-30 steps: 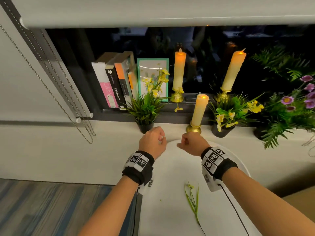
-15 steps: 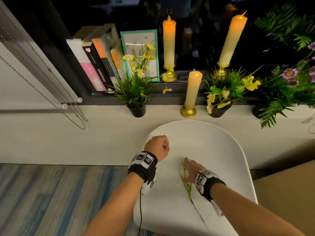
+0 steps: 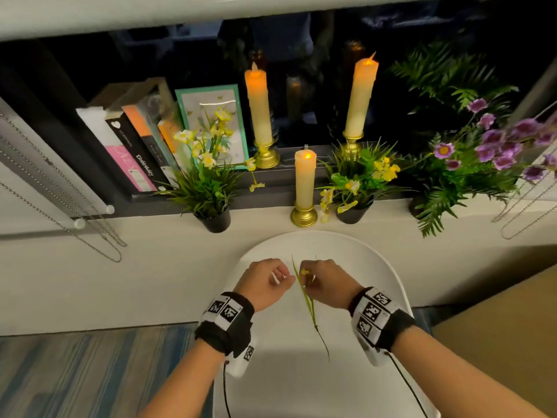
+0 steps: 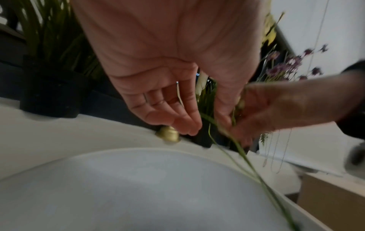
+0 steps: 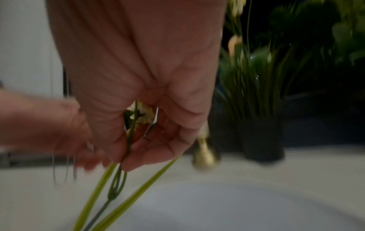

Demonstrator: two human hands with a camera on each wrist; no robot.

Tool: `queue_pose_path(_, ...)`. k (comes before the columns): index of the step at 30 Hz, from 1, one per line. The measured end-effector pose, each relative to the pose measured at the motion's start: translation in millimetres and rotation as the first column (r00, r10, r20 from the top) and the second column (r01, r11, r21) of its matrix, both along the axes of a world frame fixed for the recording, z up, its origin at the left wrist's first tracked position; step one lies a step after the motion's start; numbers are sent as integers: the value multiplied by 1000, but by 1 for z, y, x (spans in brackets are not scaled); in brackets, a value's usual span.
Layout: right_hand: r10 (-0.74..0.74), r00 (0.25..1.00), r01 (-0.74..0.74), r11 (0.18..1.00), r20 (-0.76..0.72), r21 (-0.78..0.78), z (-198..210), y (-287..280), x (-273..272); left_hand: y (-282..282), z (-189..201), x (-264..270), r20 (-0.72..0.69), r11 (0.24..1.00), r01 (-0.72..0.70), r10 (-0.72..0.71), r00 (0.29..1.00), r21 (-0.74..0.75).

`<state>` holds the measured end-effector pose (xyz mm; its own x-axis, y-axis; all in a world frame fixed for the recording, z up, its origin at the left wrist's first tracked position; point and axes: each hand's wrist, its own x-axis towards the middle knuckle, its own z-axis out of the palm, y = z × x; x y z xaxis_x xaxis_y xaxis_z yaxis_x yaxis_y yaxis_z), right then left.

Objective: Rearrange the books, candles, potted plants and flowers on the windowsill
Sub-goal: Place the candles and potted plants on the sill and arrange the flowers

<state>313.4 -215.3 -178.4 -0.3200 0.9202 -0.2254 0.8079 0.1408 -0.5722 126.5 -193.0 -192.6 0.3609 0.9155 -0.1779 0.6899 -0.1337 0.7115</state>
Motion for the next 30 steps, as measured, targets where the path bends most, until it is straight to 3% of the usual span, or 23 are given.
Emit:
queue_pose_path(3,62,994,-40,975,-94,219,67,-7,9,-9,35,9,128,997,71,-75,989,32)
queue_pose_path(7,183,967,-100,914,-180,393,142,-25,13,-12,96,15,331,967,168,-225,916,191)
queue_pose_path(13,261,930,-68,815,-259,575,208,-30,13,-14,173,14,325,847,214,-403,855,487)
queue_pose_path(18,264,923,12,709,-281,705,252,-18,17,-3,212,12,400,826,86,-358,844,558)
queue_pose_path(23,208,947,91,558,-245,825,294,-11,28,3,267,18,373,735,34,-383,845,678)
queue_pose_path(27,147,969,95,525,-200,846,327,-3,50,12,308,44,394,704,-9,-387,833,710)
queue_pose_path(30,103,971,135,514,-218,847,344,4,68,25,327,72,429,753,-5,-369,825,658)
